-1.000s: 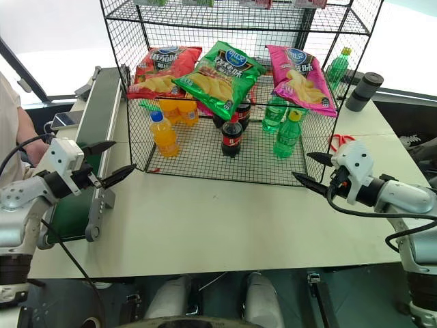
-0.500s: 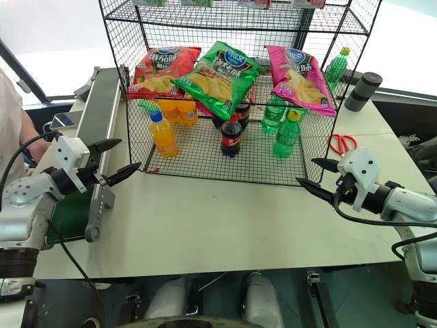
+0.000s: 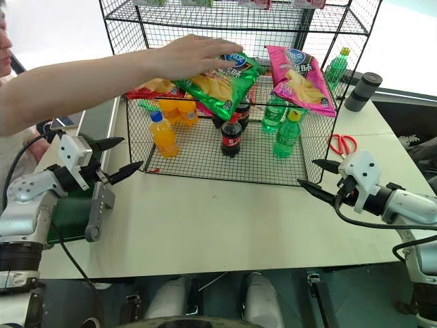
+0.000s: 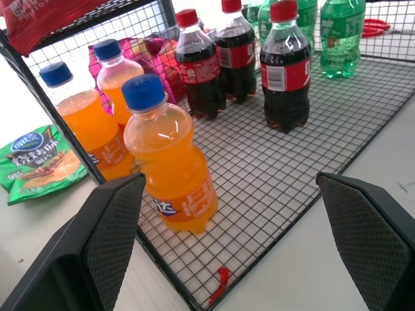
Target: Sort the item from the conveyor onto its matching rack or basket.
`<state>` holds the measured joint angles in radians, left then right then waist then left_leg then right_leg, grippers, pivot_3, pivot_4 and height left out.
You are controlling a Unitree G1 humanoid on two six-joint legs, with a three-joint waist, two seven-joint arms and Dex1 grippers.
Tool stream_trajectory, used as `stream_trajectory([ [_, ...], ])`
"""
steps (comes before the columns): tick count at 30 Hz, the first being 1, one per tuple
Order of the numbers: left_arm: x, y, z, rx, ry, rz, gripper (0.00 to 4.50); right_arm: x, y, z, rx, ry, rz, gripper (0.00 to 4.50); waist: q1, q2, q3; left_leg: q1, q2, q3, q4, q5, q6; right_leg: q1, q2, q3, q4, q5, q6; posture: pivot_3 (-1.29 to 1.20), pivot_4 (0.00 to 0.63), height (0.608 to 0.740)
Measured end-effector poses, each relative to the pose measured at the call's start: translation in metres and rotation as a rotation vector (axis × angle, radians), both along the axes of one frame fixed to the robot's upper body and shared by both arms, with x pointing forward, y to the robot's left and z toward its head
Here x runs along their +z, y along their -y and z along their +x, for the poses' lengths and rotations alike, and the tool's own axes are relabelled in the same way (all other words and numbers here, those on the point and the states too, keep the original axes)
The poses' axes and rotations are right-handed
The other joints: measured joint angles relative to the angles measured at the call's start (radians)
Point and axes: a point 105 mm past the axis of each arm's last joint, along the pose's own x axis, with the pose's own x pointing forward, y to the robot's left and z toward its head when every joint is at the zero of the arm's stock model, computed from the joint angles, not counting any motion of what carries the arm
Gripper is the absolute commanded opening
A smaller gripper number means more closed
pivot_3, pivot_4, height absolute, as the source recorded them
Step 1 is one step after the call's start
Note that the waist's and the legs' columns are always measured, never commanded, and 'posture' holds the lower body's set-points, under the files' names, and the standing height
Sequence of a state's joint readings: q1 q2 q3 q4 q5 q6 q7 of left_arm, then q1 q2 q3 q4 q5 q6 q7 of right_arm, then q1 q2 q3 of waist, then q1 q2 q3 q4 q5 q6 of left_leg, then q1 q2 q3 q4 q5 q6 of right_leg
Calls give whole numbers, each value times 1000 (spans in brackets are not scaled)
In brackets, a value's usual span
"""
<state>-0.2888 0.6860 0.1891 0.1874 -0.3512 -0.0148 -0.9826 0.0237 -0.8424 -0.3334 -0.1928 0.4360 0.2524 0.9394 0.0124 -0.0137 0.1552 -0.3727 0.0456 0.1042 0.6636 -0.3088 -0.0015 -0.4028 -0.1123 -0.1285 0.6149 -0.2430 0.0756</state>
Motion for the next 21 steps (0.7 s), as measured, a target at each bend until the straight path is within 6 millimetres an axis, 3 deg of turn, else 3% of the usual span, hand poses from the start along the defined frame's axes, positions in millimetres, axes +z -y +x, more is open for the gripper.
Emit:
stream_trajectory([
  [21, -4, 9, 4, -34, 25, 10, 4500, -2, 9, 3, -3, 24, -26, 3222, 0, -1, 0, 0, 0, 0, 0, 0, 0, 1, 0, 0, 0, 0, 0, 0, 150, 740],
])
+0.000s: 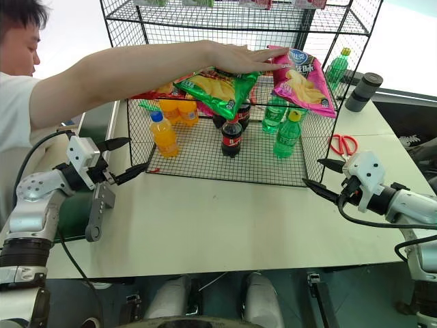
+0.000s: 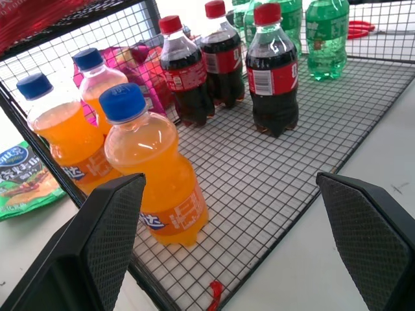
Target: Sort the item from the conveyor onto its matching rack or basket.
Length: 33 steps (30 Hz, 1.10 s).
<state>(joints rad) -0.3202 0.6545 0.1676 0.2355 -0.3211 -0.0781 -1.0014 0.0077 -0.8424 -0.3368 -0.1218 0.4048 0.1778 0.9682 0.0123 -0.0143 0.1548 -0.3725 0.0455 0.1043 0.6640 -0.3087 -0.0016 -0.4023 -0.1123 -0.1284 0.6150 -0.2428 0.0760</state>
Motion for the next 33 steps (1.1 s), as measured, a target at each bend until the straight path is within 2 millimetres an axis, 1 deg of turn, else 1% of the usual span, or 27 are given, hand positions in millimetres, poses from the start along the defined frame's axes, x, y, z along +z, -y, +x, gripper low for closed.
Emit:
stream_trajectory([
  [5, -1, 0, 1, 2, 8, 4, 4500, -4, 5, 0, -7, -4, -10, 3222, 0, 0, 0, 0, 0, 0, 0, 0, 0, 0, 0, 0, 0, 0, 0, 0, 150, 740],
  [12, -1, 1, 2, -4, 6, 3, 4500, -5, 5, 1, -4, -1, -26, 3222, 0, 0, 0, 0, 0, 0, 0, 0, 0, 0, 0, 0, 0, 0, 0, 0, 150, 740],
  [17, 1, 3, 6, -1, 18, -8, 4500, 0, 4, 5, -1, 15, -24, 3222, 0, 0, 0, 0, 0, 0, 0, 0, -1, 0, 0, 0, 0, 0, 0, 0, 150, 740],
  [26, -3, 10, 9, -5, 18, -10, 4500, 2, 0, 9, 4, 29, -34, 3222, 0, 0, 0, 0, 0, 0, 1, 1, -1, 1, 0, 0, 0, 0, 0, 0, 150, 740],
  [29, 1, 11, 12, -2, 27, -11, 4500, 1, -2, 11, 11, 26, -40, 3222, 0, 0, 0, 0, 0, 0, 1, 1, -1, 1, 0, 0, 0, 0, 1, 0, 150, 740],
  [33, 5, 14, 15, 5, 47, -27, 4500, 6, -3, 14, 7, 48, -39, 3222, 0, 0, 0, 0, 0, 0, 1, 1, -1, 1, 0, 0, 0, 0, 1, 0, 150, 740],
])
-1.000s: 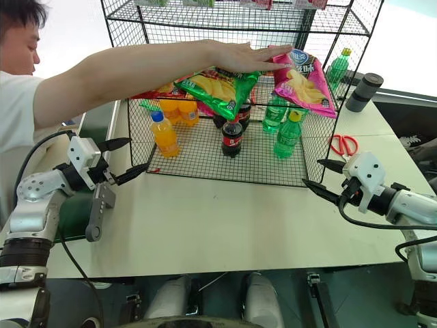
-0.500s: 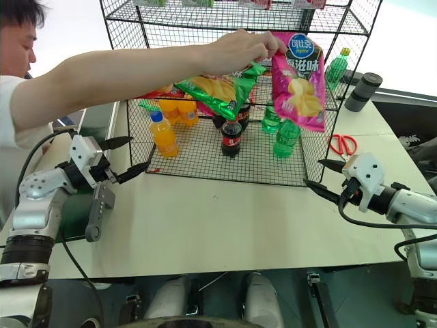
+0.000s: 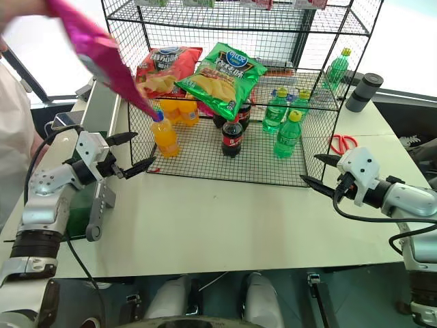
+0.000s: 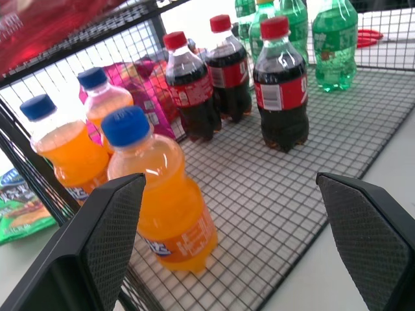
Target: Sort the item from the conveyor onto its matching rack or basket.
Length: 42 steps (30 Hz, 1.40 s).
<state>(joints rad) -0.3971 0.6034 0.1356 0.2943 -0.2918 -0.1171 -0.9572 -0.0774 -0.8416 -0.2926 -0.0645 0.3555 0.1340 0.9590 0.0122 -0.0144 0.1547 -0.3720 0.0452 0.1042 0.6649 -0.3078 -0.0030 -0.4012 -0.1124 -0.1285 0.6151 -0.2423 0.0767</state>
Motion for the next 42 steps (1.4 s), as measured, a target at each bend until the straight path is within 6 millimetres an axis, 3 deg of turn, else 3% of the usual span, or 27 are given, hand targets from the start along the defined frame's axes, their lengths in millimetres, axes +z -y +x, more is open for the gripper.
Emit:
stream_trajectory([
  [24, -16, -3, -9, 35, -87, -23, 4500, -1, -12, 10, 10, 16, 16, 3222, -1, 0, 0, 0, 0, 0, 0, 0, -1, 0, 0, 0, 0, 0, 0, 0, 150, 740],
  [30, -11, -6, -8, 60, -66, -35, 4500, -5, -12, 10, 16, -2, 18, 3222, 0, 0, 0, 0, 0, 0, 0, 0, 0, 1, 0, 0, 0, 0, 0, 0, 150, 740],
  [42, -16, -14, -22, 101, -63, -21, 4500, 0, -23, 13, 80, -6, 32, 3222, -1, 0, 0, 0, 0, -1, 0, 0, 0, 0, 0, 0, 0, 0, 0, 0, 150, 740],
])
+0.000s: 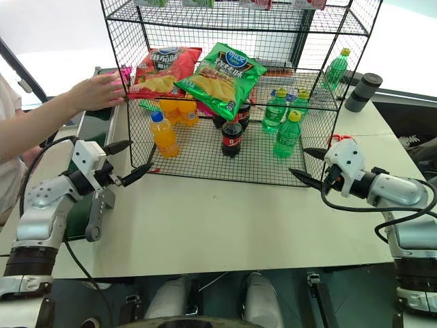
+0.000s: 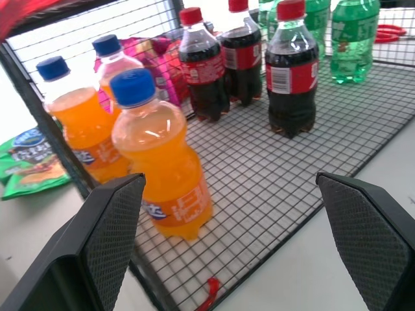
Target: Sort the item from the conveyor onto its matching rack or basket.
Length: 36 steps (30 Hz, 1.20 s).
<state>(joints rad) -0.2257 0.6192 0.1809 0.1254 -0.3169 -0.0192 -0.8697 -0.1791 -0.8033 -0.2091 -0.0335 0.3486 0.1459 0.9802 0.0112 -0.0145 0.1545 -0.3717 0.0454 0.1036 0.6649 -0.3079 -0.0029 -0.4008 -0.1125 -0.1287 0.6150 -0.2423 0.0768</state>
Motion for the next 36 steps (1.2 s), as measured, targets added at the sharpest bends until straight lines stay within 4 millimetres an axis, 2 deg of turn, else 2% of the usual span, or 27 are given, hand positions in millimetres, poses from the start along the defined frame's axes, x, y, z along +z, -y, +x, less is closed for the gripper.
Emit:
stream_trajectory([
  [4, -4, -3, -7, 11, -1, 29, 4500, 3, -8, 3, 25, -4, 48, 3222, 0, 0, 0, 0, 0, 0, 0, -1, 1, 0, 0, 0, 0, 0, 0, 0, 150, 740],
  [8, -8, -14, -16, 65, 26, 118, 4500, 0, -28, -1, 117, -73, 183, 4455, -1, 0, 0, 0, 1, 0, 0, -1, 1, 0, 0, 0, 0, 0, 0, 0, 150, 740],
  [11, -8, -27, -21, 125, 71, 202, 4500, -2, -43, -7, 192, -116, 222, 4455, 0, 0, 0, 0, 0, 0, 0, -1, 2, -1, 0, 0, 0, 0, 0, 0, 150, 740],
  [18, 1, -62, -34, 299, 223, 509, 4500, 7, -92, -17, 392, -158, 293, 4455, -1, 0, 0, -1, 1, 0, 0, -2, 3, -2, -1, 0, 0, 0, -1, 0, 150, 740],
  [21, -1, -72, -43, 355, 248, 613, 4500, 5, -106, -19, 456, -183, 273, 4455, -1, 0, 0, -1, 1, 0, -1, -2, 3, -3, -1, 0, 0, 0, -1, 0, 150, 740],
  [24, -6, -80, -55, 383, 248, 721, 4500, 6, -116, -19, 501, -184, 274, 4455, -1, 0, 0, -2, 1, 0, -1, -2, 3, -3, -2, 0, 0, 0, -1, 0, 150, 740],
  [29, 1, -91, -73, 429, 274, 894, 4500, -2, -118, -16, 541, -195, 242, 4455, 0, -1, -1, -2, 1, 0, -1, -2, 3, -4, -2, 0, 0, 0, -1, 0, 150, 740],
  [36, 9, -92, -75, 472, 296, 1009, 4500, -11, -123, -14, 563, -168, 251, 4455, -1, -1, -1, -2, 1, 1, -1, -2, 3, -4, -2, 0, 0, 0, -1, 0, 150, 740],
])
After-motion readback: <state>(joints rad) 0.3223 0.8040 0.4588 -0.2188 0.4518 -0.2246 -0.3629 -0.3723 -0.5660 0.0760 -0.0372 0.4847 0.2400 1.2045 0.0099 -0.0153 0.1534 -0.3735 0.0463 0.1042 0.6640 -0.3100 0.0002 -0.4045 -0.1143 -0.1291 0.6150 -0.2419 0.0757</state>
